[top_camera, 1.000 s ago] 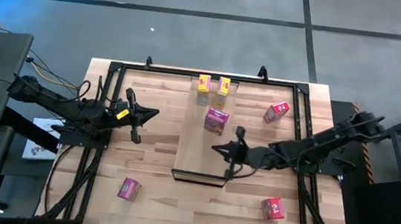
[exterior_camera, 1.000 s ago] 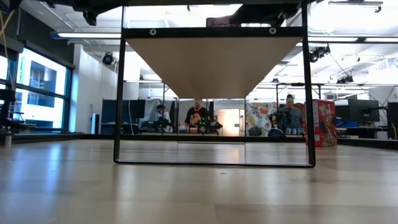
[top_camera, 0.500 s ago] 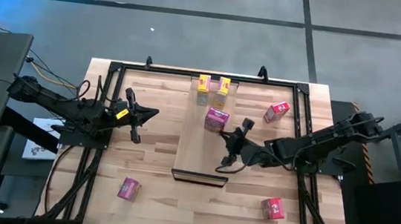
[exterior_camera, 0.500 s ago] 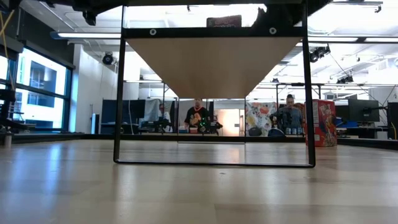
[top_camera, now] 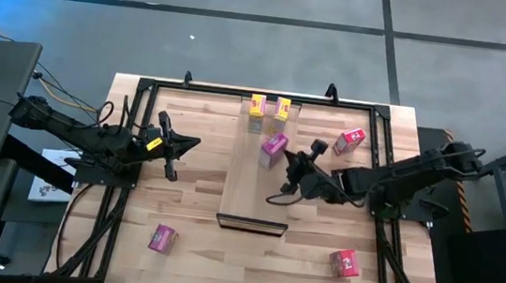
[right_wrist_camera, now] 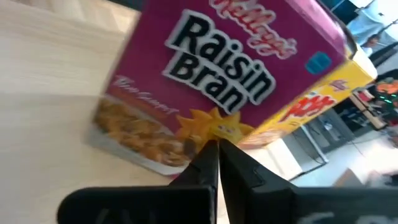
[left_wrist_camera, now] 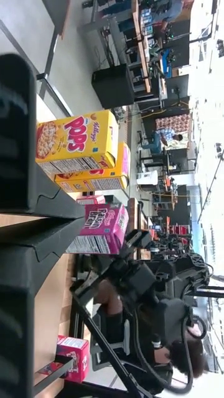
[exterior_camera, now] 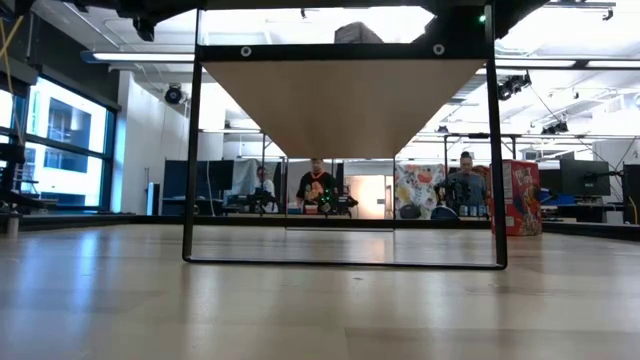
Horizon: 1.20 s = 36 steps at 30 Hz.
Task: Stack cereal on shelf
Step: Put the top purple cereal box on the shelf
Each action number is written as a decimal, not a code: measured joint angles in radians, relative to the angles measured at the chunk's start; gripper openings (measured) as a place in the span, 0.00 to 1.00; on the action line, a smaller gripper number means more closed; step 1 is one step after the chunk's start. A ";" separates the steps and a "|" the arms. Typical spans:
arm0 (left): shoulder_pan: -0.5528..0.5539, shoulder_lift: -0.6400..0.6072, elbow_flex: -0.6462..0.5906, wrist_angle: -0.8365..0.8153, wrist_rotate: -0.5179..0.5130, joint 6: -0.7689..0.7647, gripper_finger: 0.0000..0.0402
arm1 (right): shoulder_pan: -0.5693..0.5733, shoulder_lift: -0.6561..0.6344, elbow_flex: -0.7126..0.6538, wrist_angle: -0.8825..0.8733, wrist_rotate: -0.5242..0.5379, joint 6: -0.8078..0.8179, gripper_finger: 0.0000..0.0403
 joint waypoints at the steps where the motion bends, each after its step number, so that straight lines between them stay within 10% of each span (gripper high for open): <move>1: 0.000 0.000 0.000 0.000 0.000 0.000 0.00 | -0.011 0.000 0.000 0.004 0.000 -0.006 0.00; 15: 0.000 0.000 0.000 0.000 0.000 0.000 0.00 | -0.096 -0.028 0.000 0.025 -0.016 -0.075 0.00; 36: 0.000 0.000 0.000 0.015 0.000 -0.010 0.00 | -0.149 -0.079 0.061 -0.136 -0.312 0.031 0.00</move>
